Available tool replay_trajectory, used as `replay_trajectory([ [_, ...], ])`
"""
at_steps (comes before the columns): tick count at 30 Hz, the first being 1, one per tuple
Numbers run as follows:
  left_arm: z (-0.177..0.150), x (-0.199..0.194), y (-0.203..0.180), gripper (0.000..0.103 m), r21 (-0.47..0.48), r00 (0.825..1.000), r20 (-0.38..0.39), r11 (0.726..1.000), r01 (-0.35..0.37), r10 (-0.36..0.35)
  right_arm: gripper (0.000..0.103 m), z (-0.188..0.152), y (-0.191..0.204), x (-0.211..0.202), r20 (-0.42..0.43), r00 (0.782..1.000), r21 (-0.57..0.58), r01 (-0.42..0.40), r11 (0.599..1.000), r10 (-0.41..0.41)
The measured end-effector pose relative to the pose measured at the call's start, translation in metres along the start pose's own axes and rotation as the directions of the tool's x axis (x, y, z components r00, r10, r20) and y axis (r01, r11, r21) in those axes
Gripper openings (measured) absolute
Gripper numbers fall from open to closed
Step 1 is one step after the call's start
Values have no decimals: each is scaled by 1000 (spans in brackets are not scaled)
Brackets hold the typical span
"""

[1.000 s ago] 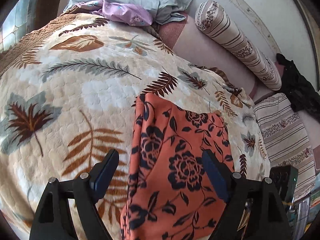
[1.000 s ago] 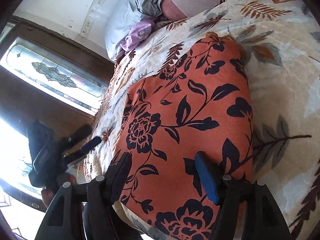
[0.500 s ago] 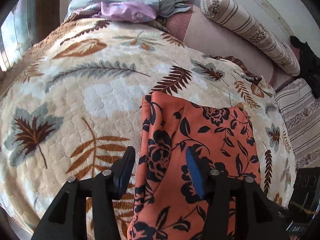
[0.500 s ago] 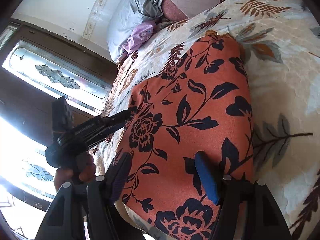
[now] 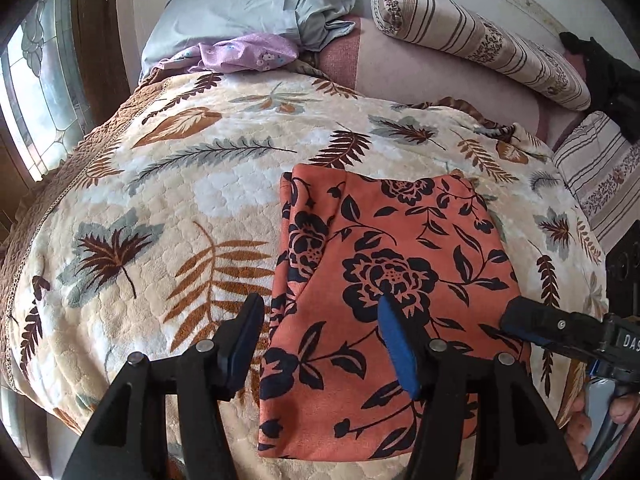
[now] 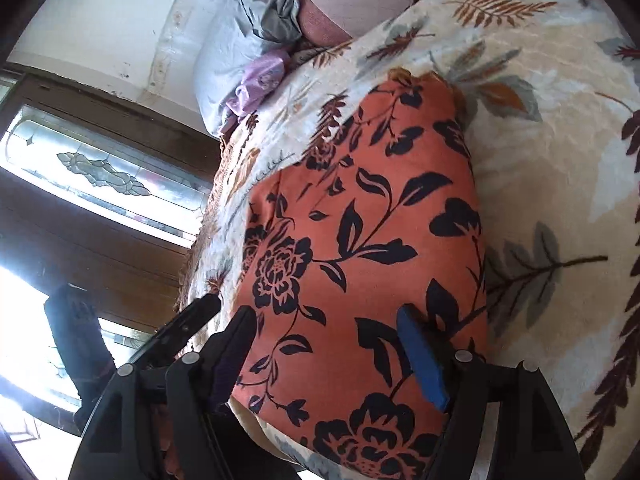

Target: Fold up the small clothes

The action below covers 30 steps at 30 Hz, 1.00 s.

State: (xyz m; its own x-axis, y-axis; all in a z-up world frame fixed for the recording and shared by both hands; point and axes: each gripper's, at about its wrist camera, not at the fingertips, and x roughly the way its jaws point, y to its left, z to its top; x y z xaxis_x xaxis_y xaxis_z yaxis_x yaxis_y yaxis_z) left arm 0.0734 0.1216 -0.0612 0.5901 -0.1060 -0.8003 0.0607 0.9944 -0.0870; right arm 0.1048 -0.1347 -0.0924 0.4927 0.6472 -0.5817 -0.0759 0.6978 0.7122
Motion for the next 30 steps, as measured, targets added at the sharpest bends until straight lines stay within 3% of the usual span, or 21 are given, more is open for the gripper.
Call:
replay_trajectory([
  [5,-3,5,0,60,-5,1000,-15,1000,-3,3,76,9,22,-11,52,998,-66,-19,998,22],
  [8,-6,14,0,60,-6,999,-38,1000,-3,3,77,11,-5,16,-26,999,1,38,999,-38],
  [11,-10,21,-1,60,9,998,-53,1000,-15,16,77,10,-3,5,10,1000,19,9,1000,-9],
  [14,-12,27,0,60,-3,998,-66,1000,-5,5,77,10,9,-4,36,999,-32,-4,999,5],
  [16,-12,30,1,60,-16,997,-74,1000,-1,0,77,7,0,9,-5,999,-53,47,997,-48],
  [17,-13,30,3,60,-19,997,-77,1000,6,-8,76,5,-8,15,-22,999,-39,34,999,-35],
  [22,-9,31,29,61,-128,988,-74,984,127,-137,77,3,-2,-21,61,998,-23,-12,1000,14],
  [24,-5,35,43,71,-187,981,-68,968,167,-183,77,5,-9,-33,92,996,-21,3,1000,-1],
  [28,5,55,57,73,-279,940,-86,913,296,-331,79,23,-49,-31,93,994,109,45,993,-56],
  [30,8,71,55,73,-294,922,-134,903,313,-363,79,30,-64,-21,70,997,156,33,987,-45],
])
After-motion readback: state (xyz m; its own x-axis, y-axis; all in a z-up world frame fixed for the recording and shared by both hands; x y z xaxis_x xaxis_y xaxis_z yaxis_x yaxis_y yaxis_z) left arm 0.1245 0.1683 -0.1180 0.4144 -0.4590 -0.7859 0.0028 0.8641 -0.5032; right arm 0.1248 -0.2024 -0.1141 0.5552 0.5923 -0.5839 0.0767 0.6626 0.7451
